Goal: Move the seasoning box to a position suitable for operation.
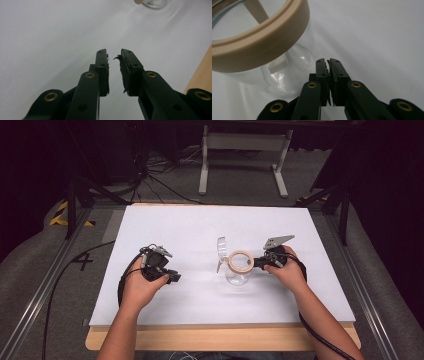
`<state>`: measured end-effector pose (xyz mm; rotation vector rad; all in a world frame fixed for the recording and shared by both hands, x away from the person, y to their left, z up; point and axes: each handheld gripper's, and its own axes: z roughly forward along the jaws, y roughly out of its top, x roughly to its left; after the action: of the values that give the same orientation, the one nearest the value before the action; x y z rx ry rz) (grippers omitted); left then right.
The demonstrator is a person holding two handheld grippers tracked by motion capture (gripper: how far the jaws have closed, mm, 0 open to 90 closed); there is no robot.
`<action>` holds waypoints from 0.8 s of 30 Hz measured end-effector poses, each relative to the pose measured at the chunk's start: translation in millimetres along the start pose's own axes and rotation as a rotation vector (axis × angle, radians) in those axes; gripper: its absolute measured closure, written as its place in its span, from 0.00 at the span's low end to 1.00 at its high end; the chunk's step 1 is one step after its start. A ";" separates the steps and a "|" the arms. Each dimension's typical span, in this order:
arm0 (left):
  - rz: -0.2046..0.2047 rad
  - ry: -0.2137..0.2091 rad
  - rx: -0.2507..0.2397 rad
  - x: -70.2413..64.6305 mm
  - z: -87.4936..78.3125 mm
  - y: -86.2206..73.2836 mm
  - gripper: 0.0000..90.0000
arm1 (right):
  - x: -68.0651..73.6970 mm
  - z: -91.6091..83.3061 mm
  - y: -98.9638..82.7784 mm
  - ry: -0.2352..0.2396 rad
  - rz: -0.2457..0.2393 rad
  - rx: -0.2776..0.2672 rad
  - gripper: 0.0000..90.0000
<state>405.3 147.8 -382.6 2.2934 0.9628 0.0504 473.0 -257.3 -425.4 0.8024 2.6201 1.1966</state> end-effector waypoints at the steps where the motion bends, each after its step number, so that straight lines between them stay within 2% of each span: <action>1: -0.008 -0.003 0.006 0.1 0.1 -0.3 0.85 | -0.2 0.8 1.0 0.013 -0.001 -0.006 0.99; 6: -0.011 -0.004 0.002 1.4 1.9 -1.3 0.85 | 1.3 3.8 3.3 0.005 -0.021 0.001 0.99; 15: -0.014 -0.012 0.002 2.0 4.6 1.7 0.85 | 2.5 2.7 0.2 0.026 -0.002 0.010 0.99; 24: 0.009 -0.032 -0.006 1.7 11.1 12.8 0.85 | 15.0 -2.5 -5.1 0.042 -0.011 0.038 0.99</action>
<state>417.5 136.2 -384.4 2.2861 0.9343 0.0200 457.4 -253.8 -426.3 0.7770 2.6853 1.1769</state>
